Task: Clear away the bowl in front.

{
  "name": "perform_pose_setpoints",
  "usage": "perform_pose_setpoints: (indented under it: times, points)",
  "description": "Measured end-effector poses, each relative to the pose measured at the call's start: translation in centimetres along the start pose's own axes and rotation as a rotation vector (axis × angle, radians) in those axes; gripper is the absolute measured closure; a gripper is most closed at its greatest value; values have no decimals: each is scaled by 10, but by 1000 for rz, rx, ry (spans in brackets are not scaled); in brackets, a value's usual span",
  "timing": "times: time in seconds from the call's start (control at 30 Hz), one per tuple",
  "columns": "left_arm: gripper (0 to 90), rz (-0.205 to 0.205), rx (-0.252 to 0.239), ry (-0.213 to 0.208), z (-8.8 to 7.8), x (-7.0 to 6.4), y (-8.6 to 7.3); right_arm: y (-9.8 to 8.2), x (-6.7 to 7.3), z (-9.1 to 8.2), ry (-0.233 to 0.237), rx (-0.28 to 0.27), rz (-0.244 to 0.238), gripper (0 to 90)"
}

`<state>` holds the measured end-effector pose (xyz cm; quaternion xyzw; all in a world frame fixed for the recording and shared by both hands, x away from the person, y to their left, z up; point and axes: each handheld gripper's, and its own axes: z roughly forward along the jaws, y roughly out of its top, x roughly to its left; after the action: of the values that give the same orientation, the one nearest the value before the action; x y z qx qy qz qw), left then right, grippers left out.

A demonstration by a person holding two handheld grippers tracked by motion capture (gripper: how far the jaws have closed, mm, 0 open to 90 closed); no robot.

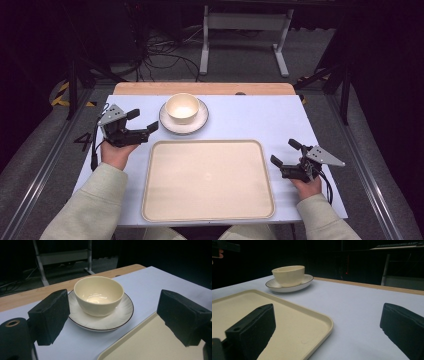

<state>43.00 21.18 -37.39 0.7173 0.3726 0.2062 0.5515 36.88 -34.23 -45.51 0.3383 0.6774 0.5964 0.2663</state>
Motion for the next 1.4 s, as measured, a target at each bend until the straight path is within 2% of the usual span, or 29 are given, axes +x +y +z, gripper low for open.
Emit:
perform_pose_setpoints:
  times: [0.33,0.5,0.6,0.8,0.93,1.17,1.4]
  points:
    - [120,1,22,-4,17,3,11,0,0,0,4,-1,3,4]
    - [119,0,16,5,24,5,14,0,0,0,5,-3,4,4]
    - [119,-3,28,10,28,7,15,0,0,0,5,-1,3,4]
    - [118,-10,29,13,34,11,20,0,0,0,7,-2,4,4]
    - [118,-28,12,15,37,13,22,0,0,0,7,-2,4,4]
    - [125,-38,49,41,47,16,30,0,0,0,8,-1,4,4]
    - [132,-33,52,31,52,14,37,0,0,0,10,-4,4,5]
